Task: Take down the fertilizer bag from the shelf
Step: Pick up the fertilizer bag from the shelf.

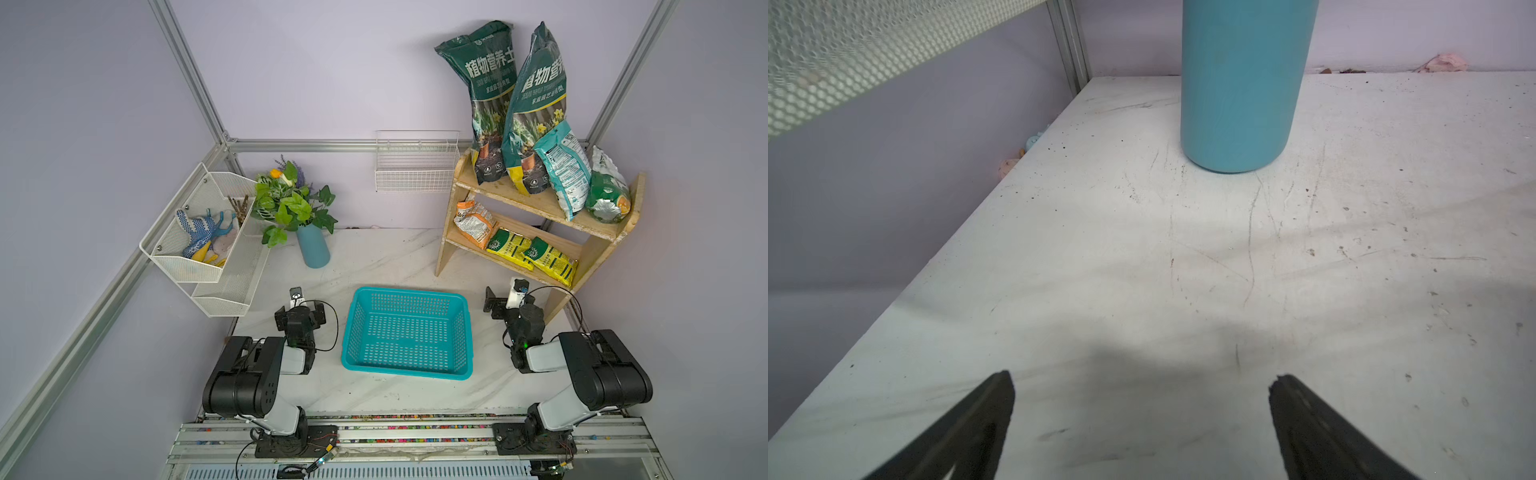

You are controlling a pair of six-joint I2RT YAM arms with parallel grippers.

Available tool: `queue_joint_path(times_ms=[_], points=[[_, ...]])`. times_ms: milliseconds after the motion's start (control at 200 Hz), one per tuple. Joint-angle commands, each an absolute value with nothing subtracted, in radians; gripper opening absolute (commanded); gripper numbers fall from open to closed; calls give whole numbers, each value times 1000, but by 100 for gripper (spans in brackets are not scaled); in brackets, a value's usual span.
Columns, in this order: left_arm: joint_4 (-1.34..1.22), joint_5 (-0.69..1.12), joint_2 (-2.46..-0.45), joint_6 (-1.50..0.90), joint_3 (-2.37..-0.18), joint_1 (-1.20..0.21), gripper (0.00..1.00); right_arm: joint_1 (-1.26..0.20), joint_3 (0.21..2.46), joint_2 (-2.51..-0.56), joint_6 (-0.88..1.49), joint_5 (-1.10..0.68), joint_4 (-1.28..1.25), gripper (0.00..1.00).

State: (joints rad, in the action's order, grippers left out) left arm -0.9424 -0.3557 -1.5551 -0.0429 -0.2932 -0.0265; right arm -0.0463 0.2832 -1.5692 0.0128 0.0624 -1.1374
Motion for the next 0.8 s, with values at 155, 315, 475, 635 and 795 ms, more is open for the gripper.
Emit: queue_joint_path(times_ms=[155,315,475,635,795], points=[[-957,-365,-1568,-35,-371,-29,100,-52,291,-1573,0,73,-1174,99],[-957,-365,-1568,-35,-372,-29,100,-51,291,-1573,0,74,-1174,99],[-957,-365,-1568,-35,-371,-29,100,-50,291,-1573,1,74,-1173,99],[-957,-365,-1568,-35,-371,-29,100,-51,291,-1573,1,72,-1173,99],[-956,-368,-1569,-40,-374,-29,100,-50,292,-1575,9,81,-1173,99]])
